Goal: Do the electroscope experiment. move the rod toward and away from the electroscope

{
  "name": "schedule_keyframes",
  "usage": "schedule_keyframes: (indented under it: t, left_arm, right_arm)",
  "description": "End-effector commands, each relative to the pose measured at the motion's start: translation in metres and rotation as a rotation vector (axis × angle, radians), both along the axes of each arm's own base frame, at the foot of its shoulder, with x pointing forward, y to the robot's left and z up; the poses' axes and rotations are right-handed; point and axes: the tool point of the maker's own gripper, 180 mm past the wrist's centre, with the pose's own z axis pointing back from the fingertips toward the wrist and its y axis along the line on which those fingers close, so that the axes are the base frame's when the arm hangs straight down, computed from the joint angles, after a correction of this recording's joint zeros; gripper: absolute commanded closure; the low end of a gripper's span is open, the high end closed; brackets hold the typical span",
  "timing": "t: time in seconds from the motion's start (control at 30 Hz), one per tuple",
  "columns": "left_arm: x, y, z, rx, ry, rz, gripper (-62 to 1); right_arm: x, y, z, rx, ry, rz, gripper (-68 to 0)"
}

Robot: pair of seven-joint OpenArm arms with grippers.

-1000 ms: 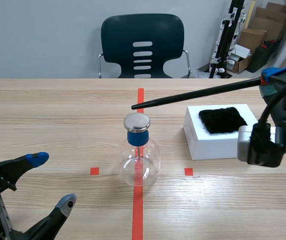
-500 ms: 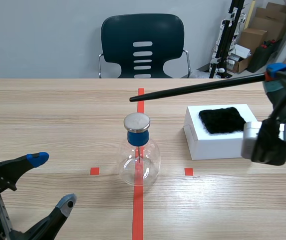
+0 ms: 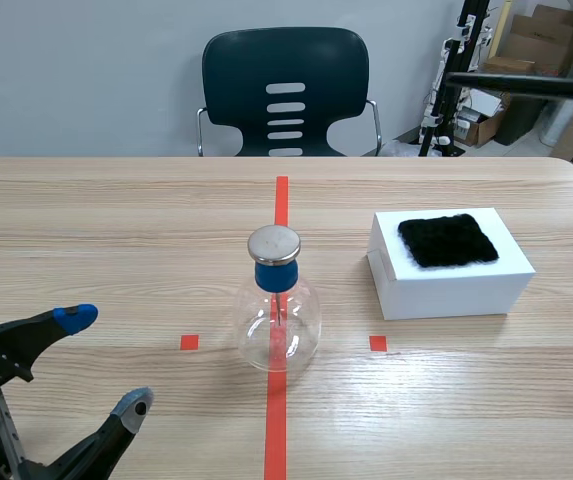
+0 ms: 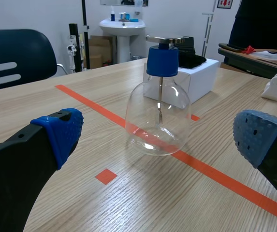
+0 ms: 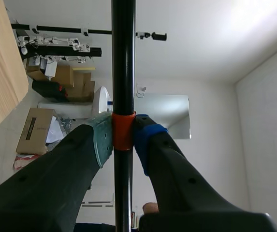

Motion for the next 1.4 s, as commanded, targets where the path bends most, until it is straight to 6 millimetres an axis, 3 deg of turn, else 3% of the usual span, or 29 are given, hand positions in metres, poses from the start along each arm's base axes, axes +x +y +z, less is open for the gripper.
schedule_keyframes:
  t: [0.0, 0.33, 0.47, 0.9, 1.37]
  left_arm:
    - [0.004, 0.003, 0.010, -0.021, -0.031, 0.002, -62.3]
    - [0.004, 0.003, 0.010, -0.021, -0.031, 0.002, -62.3]
    - [0.004, 0.003, 0.010, -0.021, -0.031, 0.002, -62.3]
    - [0.004, 0.003, 0.010, -0.021, -0.031, 0.002, -62.3]
    - [0.004, 0.003, 0.010, -0.021, -0.031, 0.002, -62.3]
  right_arm:
    - [-0.006, -0.004, 0.004, 0.015, -0.017, -0.007, -0.4]
    - [-0.064, -0.033, -0.026, 0.076, 0.067, -0.051, -0.4]
    - [-0.077, -0.040, -0.038, 0.090, 0.094, -0.075, -0.4]
    - [-0.093, -0.029, -0.052, 0.117, 0.125, -0.027, -0.4]
    - [-0.092, -0.028, -0.053, 0.113, 0.129, -0.023, -0.4]
